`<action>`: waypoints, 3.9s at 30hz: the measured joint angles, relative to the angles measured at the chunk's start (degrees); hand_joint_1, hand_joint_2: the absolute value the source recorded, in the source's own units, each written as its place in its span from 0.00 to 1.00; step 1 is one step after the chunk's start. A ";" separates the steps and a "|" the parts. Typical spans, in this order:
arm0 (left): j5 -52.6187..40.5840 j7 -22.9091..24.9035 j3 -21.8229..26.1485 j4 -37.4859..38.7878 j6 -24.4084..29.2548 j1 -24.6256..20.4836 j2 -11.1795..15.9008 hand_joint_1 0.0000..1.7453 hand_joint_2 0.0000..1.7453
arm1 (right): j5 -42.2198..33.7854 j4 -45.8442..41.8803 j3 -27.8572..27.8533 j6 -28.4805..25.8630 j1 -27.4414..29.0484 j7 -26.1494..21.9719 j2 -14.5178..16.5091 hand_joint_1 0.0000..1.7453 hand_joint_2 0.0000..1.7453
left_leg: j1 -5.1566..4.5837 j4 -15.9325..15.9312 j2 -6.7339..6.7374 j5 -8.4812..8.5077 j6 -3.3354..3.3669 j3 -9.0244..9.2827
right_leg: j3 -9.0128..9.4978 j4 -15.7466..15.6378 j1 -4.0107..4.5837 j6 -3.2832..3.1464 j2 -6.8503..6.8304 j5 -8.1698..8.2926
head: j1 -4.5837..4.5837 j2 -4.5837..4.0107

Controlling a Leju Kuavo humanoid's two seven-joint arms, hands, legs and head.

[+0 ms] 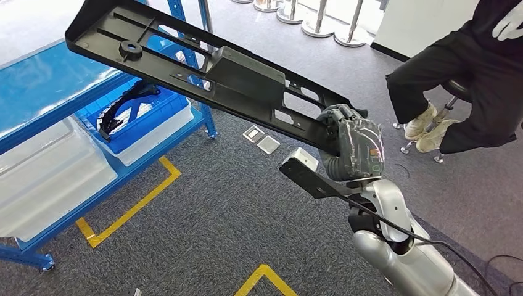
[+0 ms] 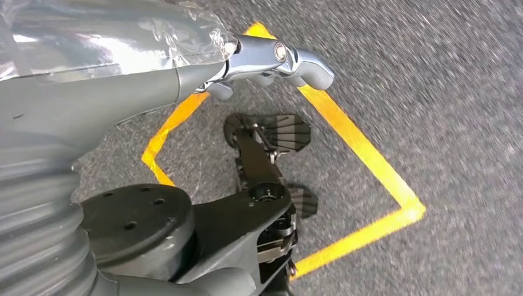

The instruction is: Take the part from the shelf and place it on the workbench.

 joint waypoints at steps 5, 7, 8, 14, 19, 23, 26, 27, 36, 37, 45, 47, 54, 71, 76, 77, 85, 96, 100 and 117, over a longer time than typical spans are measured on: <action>0.09 0.00 -0.02 0.00 0.00 0.38 0.00 0.00 1.00 | 0.03 0.02 0.02 0.04 -0.13 -0.25 0.08 1.00 1.00 | -0.42 13.00 -2.21 -4.90 0.58 -5.88 | -0.33 -0.02 0.62 -0.84 2.23 0.39 | -1.44 0.00; 0.10 -0.01 -0.02 0.00 0.00 0.43 0.01 0.00 1.00 | 0.04 0.01 0.02 0.04 -0.14 -0.29 0.09 1.00 1.00 | -0.70 6.73 -2.97 -0.90 1.41 -3.02 | -0.27 -0.02 0.80 -0.84 3.30 0.51 | -1.85 0.00; 0.10 -0.01 -0.02 0.01 0.00 0.45 0.07 0.00 1.00 | 0.04 0.01 0.02 0.04 -0.17 -0.31 0.11 1.00 1.00 | -0.79 2.73 -3.98 0.87 1.91 -1.30 | -0.31 0.07 0.95 -0.74 3.80 0.59 | -2.04 0.00; 0.17 -0.10 -0.03 -0.01 -0.01 0.34 0.15 0.00 1.00 | 0.05 0.02 0.01 0.04 -0.40 -0.37 0.19 1.00 1.00 | -0.69 -3.98 -4.10 3.33 2.94 0.80 | -1.48 0.72 0.73 0.97 4.96 0.80 | -2.01 0.00; 0.44 -0.29 -0.04 -0.02 0.00 0.57 0.11 0.00 1.00 | 0.05 0.03 0.03 0.00 -0.68 -0.80 0.19 1.00 1.00 | -0.47 -4.59 -1.56 3.90 3.37 0.66 | -7.77 14.97 0.11 2.46 0.94 -6.21 | -0.25 0.00; 0.03 -0.41 -0.08 -0.02 -0.01 0.50 0.09 0.00 1.00 | 0.07 0.05 0.04 -0.02 -0.75 -0.66 0.19 1.00 1.00 | -0.23 -4.09 0.27 3.40 2.63 0.74 | -2.46 5.80 -0.45 3.08 -1.18 -1.27 | 0.66 0.00; -0.09 -0.39 -0.10 -0.02 -0.02 0.38 0.17 0.00 1.00 | 0.10 0.02 0.03 -0.04 -0.75 -0.44 0.19 1.00 1.00 | -0.66 -3.49 1.25 2.91 1.60 0.68 | -0.14 0.52 0.06 1.94 -2.42 -0.32 | 0.86 0.00; -0.08 -0.38 -0.11 -0.02 -0.02 0.35 0.20 0.00 1.00 | 0.11 0.01 0.03 -0.04 -0.75 -0.36 0.17 1.00 1.00 | -0.76 -3.44 1.60 2.84 1.26 0.73 | -0.31 0.53 0.17 1.38 -1.86 -0.24 | 0.75 0.00; -0.07 -0.39 -0.11 -0.02 -0.02 0.55 0.20 0.00 1.00 | 0.11 0.63 0.04 0.00 -1.42 -0.74 0.64 1.00 1.00 | -0.51 12.13 -2.29 -3.81 0.57 -6.16 | -0.36 0.15 0.47 -0.75 2.49 0.25 | -1.68 0.00; -0.10 -0.39 -0.11 -0.02 -0.02 0.54 0.21 0.00 1.00 | 0.12 0.68 0.04 0.00 -1.42 -0.74 0.67 1.00 1.00 | -0.58 9.05 -2.66 -1.68 0.89 -4.90 | -0.29 0.18 0.53 -0.75 3.08 0.25 | -1.90 0.00; -0.15 -0.42 -0.13 0.00 -0.01 0.24 0.51 0.00 1.00 | 0.25 0.95 0.03 -0.11 -1.60 -0.85 0.81 1.00 1.00 | -0.71 -4.48 -4.37 4.15 2.98 0.17 | -1.43 1.08 0.29 1.26 4.79 0.13 | -2.51 0.00; -0.14 -0.42 -0.13 0.00 0.00 0.20 0.50 0.00 1.00 | 0.25 1.04 0.03 -0.14 -1.75 -0.99 0.84 1.00 1.00 | -0.50 -5.11 -3.31 4.56 3.29 0.40 | -3.83 6.28 0.32 1.69 2.37 -2.87 | -1.76 0.00; -0.09 -0.41 -0.13 0.00 -0.02 0.24 0.51 0.00 1.00 | 0.23 1.68 0.05 -0.13 -1.86 -1.20 0.91 1.00 1.00 | -0.07 -4.28 -0.13 3.77 2.10 0.42 | -2.09 4.17 -0.85 3.24 -1.08 -0.56 | -0.74 0.00; -0.16 -0.42 -0.13 0.01 -0.07 0.62 0.82 0.00 1.00 | -0.09 2.09 0.13 -0.21 -2.19 -1.73 1.45 1.00 1.00 | -1.88 -1.90 -4.70 3.25 3.58 -0.56 | -0.70 0.49 1.07 -0.70 4.52 0.58 | -2.33 0.00; -0.23 -0.37 -0.13 -0.02 -0.09 0.31 0.88 0.00 1.00 | -0.43 2.09 0.13 -0.31 -2.27 -1.68 1.36 1.00 1.00 | -1.68 -4.55 -3.03 4.28 4.07 0.23 | -1.86 2.33 0.82 0.54 3.54 -0.49 | -2.04 0.00; -0.23 -0.34 -0.13 -0.02 -0.09 0.30 0.87 0.00 1.00 | -0.46 2.09 0.13 -0.33 -2.29 -1.68 1.33 1.00 1.00 | -1.57 -4.89 -2.58 4.47 4.12 0.36 | -2.99 4.85 0.78 0.81 2.46 -2.03 | -1.66 0.00; -0.23 -0.17 -0.13 -0.02 -0.09 0.51 0.74 0.00 1.00 | -0.62 2.33 0.13 -0.43 -2.15 -1.51 1.33 1.00 1.00 | -1.27 -3.86 0.87 3.66 3.09 0.15 | -1.29 3.09 0.02 1.91 -1.32 -0.52 | 0.49 0.00; -0.61 -0.15 -0.14 -0.04 -0.09 0.64 0.70 0.00 1.00 | -0.38 2.40 0.13 -0.68 -2.42 -1.68 1.31 1.00 1.00 | -0.82 13.27 -2.15 -4.83 0.73 -7.02 | -0.42 0.12 0.58 -1.12 2.24 0.29 | -0.90 0.00; -0.77 -0.14 -0.15 -0.03 -0.11 0.58 0.75 0.00 1.00 | 0.03 2.34 0.13 -0.78 -2.45 -1.57 1.32 1.00 1.00 | -0.80 1.61 -4.62 2.23 1.73 -2.02 | -0.28 0.25 0.61 -0.97 4.38 0.36 | -1.09 0.00; -1.29 -0.11 -0.40 -0.02 -0.63 0.04 0.83 0.00 1.00 | 0.37 2.33 0.16 -3.19 -4.64 -2.03 1.98 1.00 1.00 | -1.40 -3.28 0.44 3.35 2.78 -0.25 | -0.70 0.94 0.51 0.93 -1.72 0.15 | 1.81 0.00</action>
